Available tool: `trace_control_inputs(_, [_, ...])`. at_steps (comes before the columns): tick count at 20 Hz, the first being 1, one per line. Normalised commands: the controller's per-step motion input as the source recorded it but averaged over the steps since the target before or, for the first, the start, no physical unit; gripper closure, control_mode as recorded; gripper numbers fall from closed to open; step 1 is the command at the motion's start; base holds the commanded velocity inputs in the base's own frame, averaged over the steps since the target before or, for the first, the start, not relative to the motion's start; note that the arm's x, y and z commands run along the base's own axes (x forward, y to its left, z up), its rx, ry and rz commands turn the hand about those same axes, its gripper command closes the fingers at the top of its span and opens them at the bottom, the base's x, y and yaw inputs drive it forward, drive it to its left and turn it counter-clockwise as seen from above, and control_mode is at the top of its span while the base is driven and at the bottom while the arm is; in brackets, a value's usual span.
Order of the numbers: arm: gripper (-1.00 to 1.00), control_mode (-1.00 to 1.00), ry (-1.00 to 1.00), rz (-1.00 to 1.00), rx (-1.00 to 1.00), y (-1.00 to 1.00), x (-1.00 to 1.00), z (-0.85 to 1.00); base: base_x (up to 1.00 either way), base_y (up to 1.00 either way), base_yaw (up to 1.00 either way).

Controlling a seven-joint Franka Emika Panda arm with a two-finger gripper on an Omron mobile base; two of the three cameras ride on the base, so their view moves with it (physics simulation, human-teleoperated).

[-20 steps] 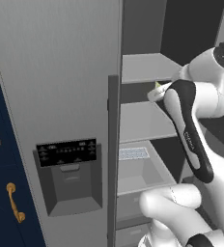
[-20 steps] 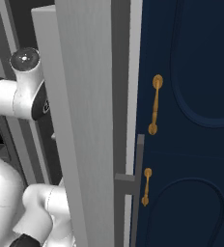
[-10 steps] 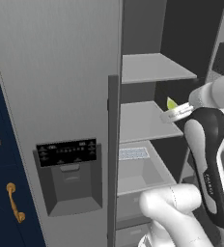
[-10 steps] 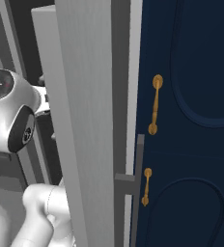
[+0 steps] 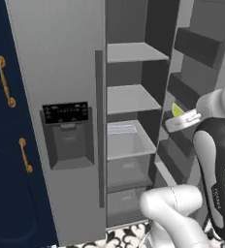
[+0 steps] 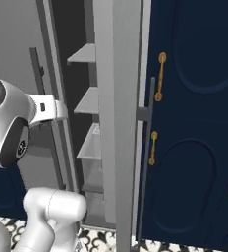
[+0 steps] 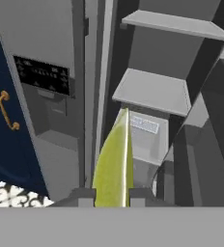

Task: Grab a lemon wedge from the fridge and one ice cube from the ice bowl, and put them in the glass of lemonade.

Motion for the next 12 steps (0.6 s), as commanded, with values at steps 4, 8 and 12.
trace_control_inputs(4, [1.00,1.00,0.00,0.00,0.00,0.00,0.00,0.00,-0.33,0.83,0.19])
trace_control_inputs(8, [1.00,1.00,0.00,0.00,0.00,0.00,0.00,0.00,-0.03,0.77,0.41])
trace_control_inputs(12, [1.00,1.00,0.00,0.00,0.00,0.00,0.00,0.00,0.00,0.71,0.47])
